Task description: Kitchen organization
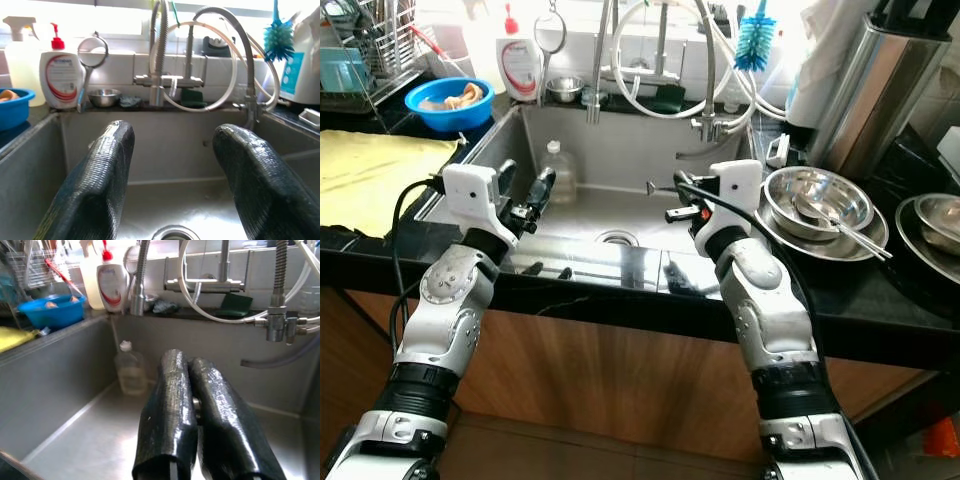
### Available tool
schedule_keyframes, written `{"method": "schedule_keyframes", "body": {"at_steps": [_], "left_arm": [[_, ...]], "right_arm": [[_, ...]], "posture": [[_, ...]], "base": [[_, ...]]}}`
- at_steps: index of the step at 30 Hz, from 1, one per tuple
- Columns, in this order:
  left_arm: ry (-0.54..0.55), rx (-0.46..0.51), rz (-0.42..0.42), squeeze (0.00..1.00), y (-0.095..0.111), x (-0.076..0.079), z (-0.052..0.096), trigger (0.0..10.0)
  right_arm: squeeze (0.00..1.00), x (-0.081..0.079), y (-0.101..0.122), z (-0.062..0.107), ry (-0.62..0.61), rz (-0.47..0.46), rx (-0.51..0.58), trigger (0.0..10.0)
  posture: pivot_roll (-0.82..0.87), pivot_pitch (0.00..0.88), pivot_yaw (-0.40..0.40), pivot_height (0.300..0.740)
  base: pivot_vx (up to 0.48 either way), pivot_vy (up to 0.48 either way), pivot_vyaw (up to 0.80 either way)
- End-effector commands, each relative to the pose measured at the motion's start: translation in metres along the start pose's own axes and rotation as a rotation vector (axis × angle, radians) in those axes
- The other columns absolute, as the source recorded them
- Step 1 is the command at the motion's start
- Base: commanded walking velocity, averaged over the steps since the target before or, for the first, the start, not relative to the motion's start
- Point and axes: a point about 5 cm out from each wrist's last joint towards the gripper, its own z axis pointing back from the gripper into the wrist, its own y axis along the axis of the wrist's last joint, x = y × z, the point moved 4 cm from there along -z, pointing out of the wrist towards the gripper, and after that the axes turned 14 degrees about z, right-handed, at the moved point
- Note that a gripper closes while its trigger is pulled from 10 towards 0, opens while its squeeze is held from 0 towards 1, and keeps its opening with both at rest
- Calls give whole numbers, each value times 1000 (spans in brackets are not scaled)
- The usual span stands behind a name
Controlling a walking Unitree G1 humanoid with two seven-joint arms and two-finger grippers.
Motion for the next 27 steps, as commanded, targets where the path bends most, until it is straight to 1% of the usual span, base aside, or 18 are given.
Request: {"method": "schedule_keyframes", "body": {"at_steps": [1,2,3,5,9,15,18,20,22,25,26,27], "left_arm": [[-7,-10,-33,0,-3,1,2,10000],[-7,-10,-33,0,-3,1,2,10000],[-7,-20,-57,0,-5,0,2,10000],[-5,-36,-76,0,-8,-2,4,10000],[-4,-47,-98,0,-11,-6,9,10000],[3,-53,-89,0,-13,-7,14,10000],[7,-60,-93,0,-16,-7,21,10000],[8,-59,-98,0,-15,-9,25,10000],[13,-51,-105,0,-13,-10,27,10000],[40,11,-105,0,3,-17,38,10000],[42,44,-126,0,16,-23,45,10000],[43,55,-134,0,21,-25,48,10000]], "right_arm": [[0,8,-4,-5,-26,48,-21,10000],[0,8,-4,-5,-26,48,-21,10000],[0,13,-8,-8,-43,56,-39,10000],[0,19,-15,-10,-59,71,-69,10000],[0,24,-22,-12,-80,60,-92,10000],[0,19,-25,-15,-77,51,-85,10000],[0,11,-32,-15,-61,51,-91,10000],[0,10,-33,-16,-63,50,-87,10000],[0,10,-34,-15,-64,52,-89,10000],[0,9,-36,-14,-67,54,-87,10000],[0,7,-37,-12,-67,48,-81,10000],[0,6,-38,-11,-67,46,-79,10000]], "posture": [[8,0,-20,740],[8,0,-20,740],[12,0,-22,740],[12,0,-22,740],[11,0,-24,740],[22,0,-31,740],[41,0,-37,740],[41,0,-36,740],[39,0,-35,740],[44,0,-24,740],[44,0,-13,740],[44,0,-13,740]], "base": [[0,0,0],[0,0,0],[0,0,0],[0,0,0],[0,0,0],[0,0,0],[0,0,0],[0,0,0],[0,0,0],[0,0,0],[0,0,0],[0,0,0]]}}
